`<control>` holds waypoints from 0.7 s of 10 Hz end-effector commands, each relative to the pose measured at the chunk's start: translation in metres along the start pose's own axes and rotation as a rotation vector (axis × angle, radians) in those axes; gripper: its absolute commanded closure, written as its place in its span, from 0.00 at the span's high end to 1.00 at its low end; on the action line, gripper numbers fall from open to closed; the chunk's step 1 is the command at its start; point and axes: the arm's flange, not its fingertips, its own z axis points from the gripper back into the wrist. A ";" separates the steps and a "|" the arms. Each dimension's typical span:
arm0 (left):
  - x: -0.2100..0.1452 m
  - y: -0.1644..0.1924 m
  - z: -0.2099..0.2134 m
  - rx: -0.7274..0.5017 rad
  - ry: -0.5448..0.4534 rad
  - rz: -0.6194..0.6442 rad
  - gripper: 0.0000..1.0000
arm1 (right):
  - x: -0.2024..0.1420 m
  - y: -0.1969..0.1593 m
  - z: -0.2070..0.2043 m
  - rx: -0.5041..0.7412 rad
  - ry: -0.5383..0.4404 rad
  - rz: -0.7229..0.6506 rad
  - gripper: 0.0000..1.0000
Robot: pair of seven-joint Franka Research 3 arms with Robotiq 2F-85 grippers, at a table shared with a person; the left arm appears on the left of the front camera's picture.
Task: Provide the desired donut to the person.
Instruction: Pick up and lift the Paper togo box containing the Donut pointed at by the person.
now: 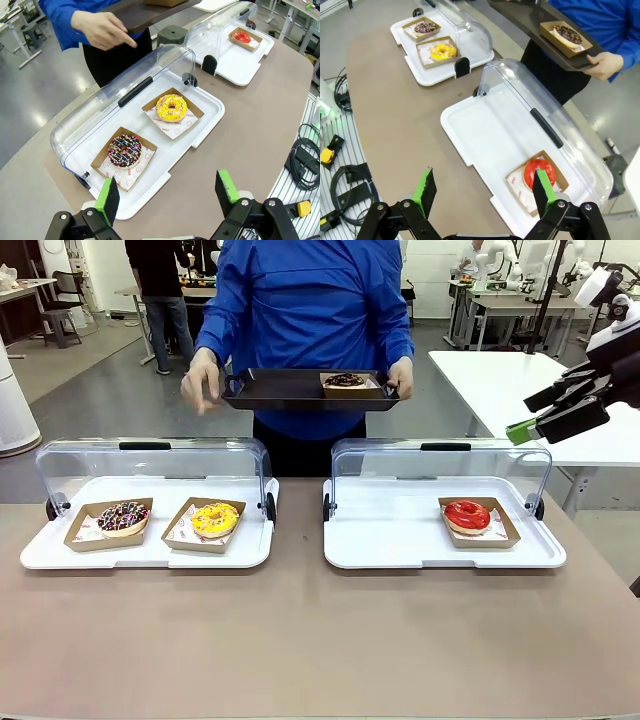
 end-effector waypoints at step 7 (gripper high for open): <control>-0.001 -0.001 -0.003 0.002 -0.015 0.007 1.00 | -0.002 0.000 0.000 0.006 0.006 0.002 1.00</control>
